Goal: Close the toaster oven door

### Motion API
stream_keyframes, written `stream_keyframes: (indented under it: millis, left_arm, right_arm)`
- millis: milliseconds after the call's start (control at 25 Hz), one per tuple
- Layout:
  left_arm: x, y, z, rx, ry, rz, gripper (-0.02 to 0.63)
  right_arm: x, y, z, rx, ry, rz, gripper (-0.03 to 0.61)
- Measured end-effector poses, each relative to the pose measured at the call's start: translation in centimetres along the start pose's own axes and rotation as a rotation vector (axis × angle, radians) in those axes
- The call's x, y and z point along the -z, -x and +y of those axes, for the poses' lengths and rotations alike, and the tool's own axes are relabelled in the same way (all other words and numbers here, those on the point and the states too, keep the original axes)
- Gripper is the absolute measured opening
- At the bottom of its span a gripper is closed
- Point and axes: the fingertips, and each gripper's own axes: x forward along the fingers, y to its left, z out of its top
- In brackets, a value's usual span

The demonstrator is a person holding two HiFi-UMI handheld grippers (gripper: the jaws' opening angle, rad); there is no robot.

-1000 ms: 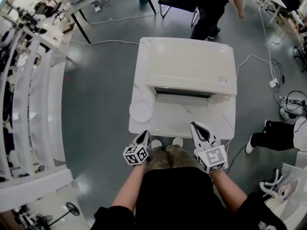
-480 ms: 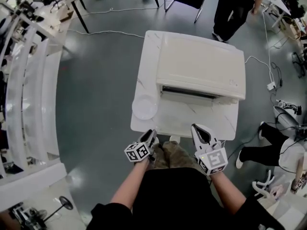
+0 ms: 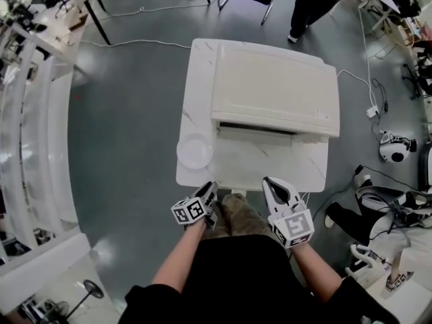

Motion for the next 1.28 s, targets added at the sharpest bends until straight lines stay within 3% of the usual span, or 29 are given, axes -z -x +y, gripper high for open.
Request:
stream_keyframes:
  millis: [200, 400, 720, 960, 1280]
  left_arm:
    - [0.2, -0.4, -0.4, 0.023, 0.016, 0.018, 0.109]
    - [0.8, -0.6, 0.6, 0.025, 0.172, -0.002, 0.072]
    - [0.8, -0.5, 0.4, 0.056, 0.271, 0.018, 0.057]
    - [0.6, 0.2, 0.6, 0.054, 0.347, -0.014, 0.051]
    - [0.0, 0.5, -0.8, 0.138, 0.466, -0.086, 0.04]
  right_arm:
    - [0.4, -0.1, -0.3, 0.018, -0.006, 0.01, 0.014]
    - [1.2, -0.3, -0.2, 0.016, -0.011, 0.033, 0.014]
    - [1.6, 0.4, 0.4, 0.017, -0.013, 0.032, 0.014]
    - [1.0, 1.2, 0.4, 0.032, -0.005, 0.018, 0.014]
    - [0.7, 2.1, 1.0, 0.034, 0.004, -0.002, 0.014]
